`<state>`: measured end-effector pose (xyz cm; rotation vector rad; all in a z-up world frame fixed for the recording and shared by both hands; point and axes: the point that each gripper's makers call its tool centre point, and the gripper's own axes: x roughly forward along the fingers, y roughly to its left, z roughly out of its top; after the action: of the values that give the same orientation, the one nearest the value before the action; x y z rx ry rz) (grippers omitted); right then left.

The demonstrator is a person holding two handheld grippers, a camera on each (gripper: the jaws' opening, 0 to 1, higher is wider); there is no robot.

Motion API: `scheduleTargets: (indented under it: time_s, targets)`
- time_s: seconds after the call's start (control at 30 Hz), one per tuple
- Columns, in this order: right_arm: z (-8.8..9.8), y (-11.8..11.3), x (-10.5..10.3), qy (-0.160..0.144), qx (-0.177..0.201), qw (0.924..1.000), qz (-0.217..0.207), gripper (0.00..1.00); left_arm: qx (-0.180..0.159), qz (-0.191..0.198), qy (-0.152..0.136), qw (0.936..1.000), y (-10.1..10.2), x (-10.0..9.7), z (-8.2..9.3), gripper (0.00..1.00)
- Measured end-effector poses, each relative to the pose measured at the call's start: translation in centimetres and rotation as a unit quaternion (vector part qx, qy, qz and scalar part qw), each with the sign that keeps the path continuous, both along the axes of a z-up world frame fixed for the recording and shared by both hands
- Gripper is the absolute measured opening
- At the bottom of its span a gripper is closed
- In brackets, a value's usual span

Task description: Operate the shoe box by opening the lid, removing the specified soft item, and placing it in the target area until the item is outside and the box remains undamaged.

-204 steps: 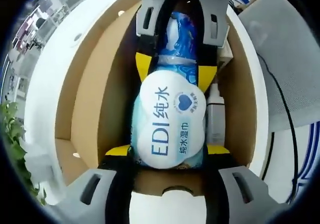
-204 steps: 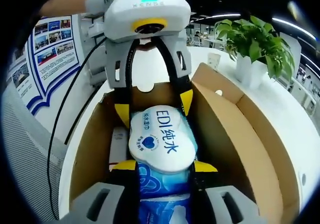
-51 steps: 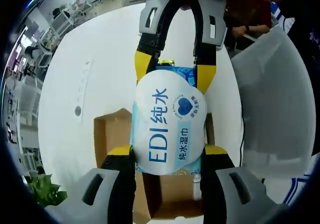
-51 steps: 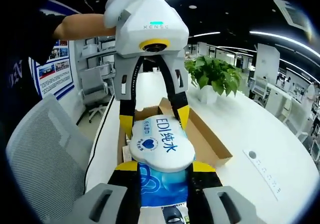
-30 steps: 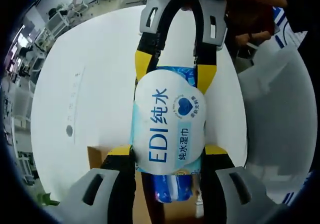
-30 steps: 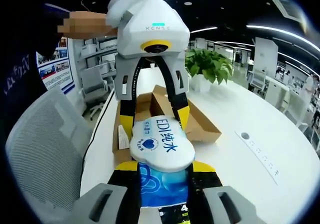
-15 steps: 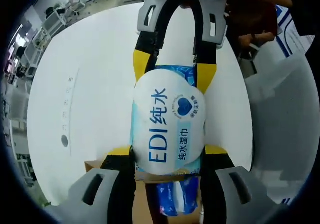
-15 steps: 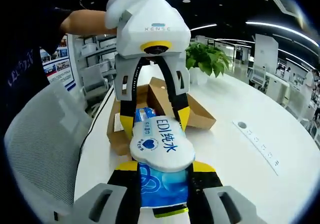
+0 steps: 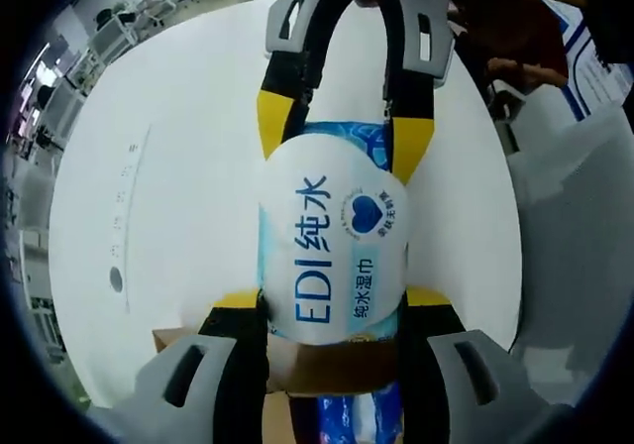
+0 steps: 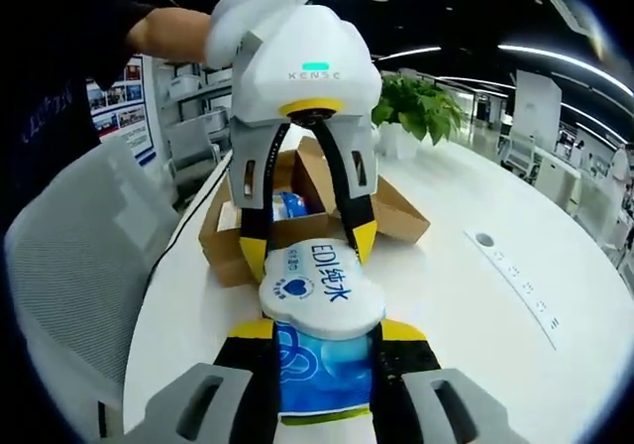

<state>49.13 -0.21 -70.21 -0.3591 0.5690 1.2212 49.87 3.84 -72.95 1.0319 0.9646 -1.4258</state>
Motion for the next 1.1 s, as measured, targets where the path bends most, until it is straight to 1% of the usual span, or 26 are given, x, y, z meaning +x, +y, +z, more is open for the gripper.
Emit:
scheduleTargets:
  time_s: [0.23,0.53,0.7,0.83,0.87,0.93,1.1]
  targets:
    - [-1.5,0.5,0.1,0.002,-0.002,1.0,0.005,0.28,0.012,-0.001,0.007,0.9999,0.4,0.1,-2.0,0.5]
    - [-2.5,0.2,0.5,-0.006,0.011,0.9999,-0.003,0.29,0.014,-0.008,0.001,0.9999,0.3,0.7,-2.8,0.5]
    - [-3.0,-0.2,0.6,-0.011,0.013,0.9998,-0.001,0.3,0.001,-0.006,-0.001,1.0,0.0,0.8,-2.8,0.51]
    - [-3.3,-0.4,0.5,-0.012,0.005,0.9999,0.0,0.31,-0.016,-0.001,-0.001,0.9999,-0.3,0.8,-2.9,0.52]
    - [-3.6,-0.6,0.6,-0.017,-0.004,0.9998,0.002,0.32,-0.023,0.001,-0.001,0.9997,-0.4,0.8,-2.9,0.52]
    - [-3.7,-0.8,0.4,-0.012,-0.008,0.9999,0.0,0.33,-0.032,0.005,0.0,0.9995,-0.6,0.8,-3.0,0.53]
    - [-3.8,-1.0,0.4,-0.013,-0.024,0.9996,0.0,0.35,-0.045,0.009,-0.003,0.9989,-0.6,0.7,-2.8,0.54]
